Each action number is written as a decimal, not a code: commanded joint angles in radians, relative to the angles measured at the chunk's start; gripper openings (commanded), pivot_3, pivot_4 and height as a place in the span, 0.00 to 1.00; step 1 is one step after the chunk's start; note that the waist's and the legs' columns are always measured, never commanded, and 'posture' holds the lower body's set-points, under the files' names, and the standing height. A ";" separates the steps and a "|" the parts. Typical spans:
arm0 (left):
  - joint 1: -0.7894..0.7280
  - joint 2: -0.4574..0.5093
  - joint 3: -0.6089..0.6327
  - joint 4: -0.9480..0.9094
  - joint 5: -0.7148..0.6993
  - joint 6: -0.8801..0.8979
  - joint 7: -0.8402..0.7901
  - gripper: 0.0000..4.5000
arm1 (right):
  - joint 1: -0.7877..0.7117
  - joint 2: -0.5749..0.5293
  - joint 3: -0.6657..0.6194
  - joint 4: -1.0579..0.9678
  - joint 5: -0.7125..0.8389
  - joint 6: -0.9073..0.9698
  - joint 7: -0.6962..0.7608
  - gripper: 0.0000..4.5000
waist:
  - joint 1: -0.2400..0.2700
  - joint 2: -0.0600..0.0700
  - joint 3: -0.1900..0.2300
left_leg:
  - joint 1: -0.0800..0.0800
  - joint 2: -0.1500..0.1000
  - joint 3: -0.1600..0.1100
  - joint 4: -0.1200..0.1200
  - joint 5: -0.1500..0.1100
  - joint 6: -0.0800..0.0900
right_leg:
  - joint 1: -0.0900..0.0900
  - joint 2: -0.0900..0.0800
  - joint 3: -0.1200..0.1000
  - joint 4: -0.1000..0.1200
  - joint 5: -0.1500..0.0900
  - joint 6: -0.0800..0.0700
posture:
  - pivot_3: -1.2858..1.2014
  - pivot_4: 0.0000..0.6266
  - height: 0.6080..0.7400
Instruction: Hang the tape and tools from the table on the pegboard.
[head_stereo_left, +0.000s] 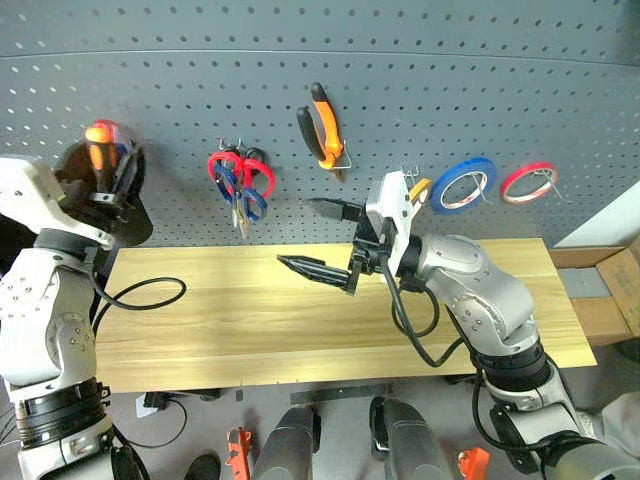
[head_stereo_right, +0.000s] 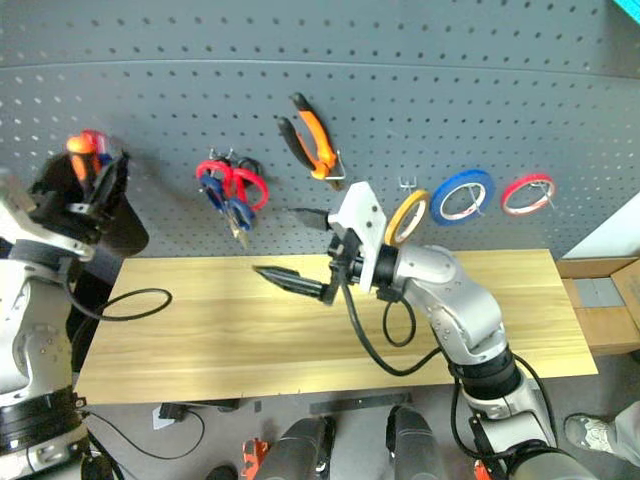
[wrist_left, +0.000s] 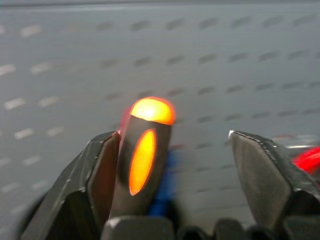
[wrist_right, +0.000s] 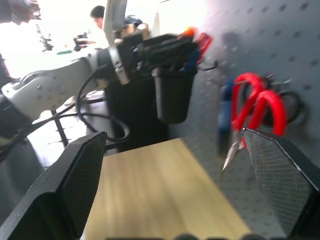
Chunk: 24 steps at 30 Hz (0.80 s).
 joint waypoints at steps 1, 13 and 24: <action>0.115 -0.003 -0.073 -0.123 -0.034 0.068 -0.054 0.82 | 0.077 -0.073 -0.014 -0.035 0.023 -0.004 0.064 1.00 | 0.004 0.000 0.000 | 0.000 0.000 0.000 0.000 0.000 0.000 | 0.000 0.000 0.000 0.000 0.000 0.000 | 0.53 0.37 1.00; 0.320 -0.135 -0.181 -0.135 0.081 0.015 -0.005 0.82 | 0.270 -0.193 -0.042 0.056 -0.036 -0.075 0.085 1.00 | 0.004 0.011 -0.011 | 0.006 0.001 0.002 0.000 0.001 0.001 | 0.004 0.001 0.002 0.003 0.002 -0.003 | 0.52 0.35 1.00; 0.375 -0.235 -0.249 0.073 0.237 -0.146 -0.001 0.82 | 0.334 -0.139 -0.064 0.265 -0.134 -0.197 0.021 1.00 | 0.004 0.011 -0.063 | 0.006 0.001 0.005 -0.001 0.001 0.001 | 0.005 0.001 0.003 0.000 0.002 -0.003 | 0.51 0.21 1.00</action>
